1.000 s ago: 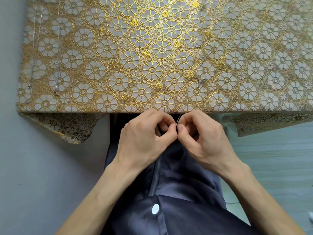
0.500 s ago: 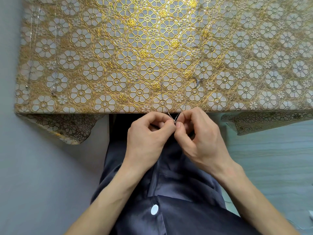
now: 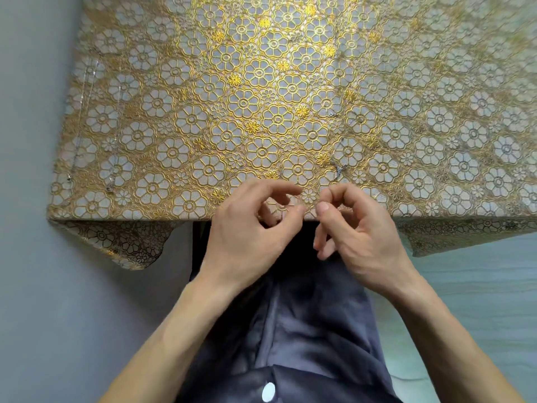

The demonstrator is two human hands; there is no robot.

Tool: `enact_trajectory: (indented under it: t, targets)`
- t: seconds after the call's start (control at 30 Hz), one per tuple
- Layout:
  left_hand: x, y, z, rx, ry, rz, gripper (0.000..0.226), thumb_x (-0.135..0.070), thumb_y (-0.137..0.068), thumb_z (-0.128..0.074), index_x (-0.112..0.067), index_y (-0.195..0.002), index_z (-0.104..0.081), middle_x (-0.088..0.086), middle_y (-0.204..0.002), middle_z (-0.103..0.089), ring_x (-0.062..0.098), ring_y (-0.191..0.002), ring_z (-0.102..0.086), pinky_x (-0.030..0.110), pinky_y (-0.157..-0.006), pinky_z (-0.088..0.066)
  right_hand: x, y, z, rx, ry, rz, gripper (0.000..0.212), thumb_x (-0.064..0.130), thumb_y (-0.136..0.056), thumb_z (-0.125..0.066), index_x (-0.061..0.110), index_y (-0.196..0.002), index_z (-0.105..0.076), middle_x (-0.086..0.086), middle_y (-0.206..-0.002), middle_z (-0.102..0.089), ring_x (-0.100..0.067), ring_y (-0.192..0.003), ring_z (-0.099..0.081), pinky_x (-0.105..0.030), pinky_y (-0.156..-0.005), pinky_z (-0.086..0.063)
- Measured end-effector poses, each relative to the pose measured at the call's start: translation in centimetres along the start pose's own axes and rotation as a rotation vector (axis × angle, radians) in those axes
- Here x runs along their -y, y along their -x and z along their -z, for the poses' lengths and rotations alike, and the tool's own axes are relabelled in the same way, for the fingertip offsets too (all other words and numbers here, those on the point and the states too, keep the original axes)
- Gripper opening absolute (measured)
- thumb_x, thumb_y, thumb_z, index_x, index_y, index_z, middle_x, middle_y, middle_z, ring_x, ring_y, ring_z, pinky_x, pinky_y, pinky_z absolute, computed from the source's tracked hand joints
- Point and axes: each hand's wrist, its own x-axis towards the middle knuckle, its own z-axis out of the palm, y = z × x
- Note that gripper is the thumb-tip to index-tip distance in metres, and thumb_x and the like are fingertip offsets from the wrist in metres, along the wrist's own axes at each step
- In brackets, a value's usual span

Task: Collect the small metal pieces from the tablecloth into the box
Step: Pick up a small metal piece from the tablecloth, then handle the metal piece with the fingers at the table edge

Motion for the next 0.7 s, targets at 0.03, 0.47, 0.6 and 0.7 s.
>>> enact_trajectory:
  t: [0.03, 0.47, 0.6, 0.7]
  targets:
    - [0.2, -0.4, 0.2, 0.048, -0.069, -0.047, 0.019, -0.036, -0.084, -0.074, -0.04, -0.102, -0.073, -0.018, -0.095, -0.062, 0.001, -0.072, -0.061, 0.014, -0.068, -0.044, 0.2, -0.2, 0.1, 0.017, -0.022, 0.002, 0.009, 0.028, -0.09, -0.056, 0.026, -0.081, -0.055, -0.003, -0.055, -0.06, -0.018, -0.047, -0.058, -0.028, -0.046, -0.051]
    - [0.4, -3.2, 1.6, 0.125, -0.106, -0.159, 0.01, -0.037, -0.084, -0.072, -0.029, -0.089, -0.077, -0.02, -0.08, -0.063, 0.013, -0.064, -0.055, 0.013, -0.061, -0.036, 0.7, -2.0, 0.4, 0.092, -0.026, -0.048, 0.011, 0.026, -0.09, -0.056, 0.017, -0.085, -0.056, -0.002, -0.056, -0.057, -0.015, -0.051, -0.059, -0.025, -0.048, -0.052]
    - [0.4, -3.6, 2.3, 0.163, -0.063, -0.117, 0.004, -0.027, -0.088, -0.076, -0.031, -0.09, -0.075, -0.031, -0.076, -0.062, 0.008, -0.064, -0.053, 0.009, -0.059, -0.035, 0.9, -2.4, 0.2, 0.091, 0.011, -0.037, 0.014, 0.014, -0.1, -0.058, 0.016, -0.086, -0.057, 0.002, -0.058, -0.056, -0.013, -0.054, -0.06, -0.026, -0.049, -0.052]
    - [0.4, -3.7, 2.4, 0.192, -0.021, -0.09, 0.007, -0.025, -0.088, -0.076, -0.031, -0.09, -0.075, -0.032, -0.075, -0.063, 0.005, -0.062, -0.053, 0.009, -0.058, -0.036, 1.1, -2.6, 0.1, 0.091, 0.039, -0.019, 0.011, 0.019, -0.097, -0.058, 0.02, -0.086, -0.058, 0.0, -0.058, -0.059, -0.013, -0.052, -0.06, -0.025, -0.051, -0.051]
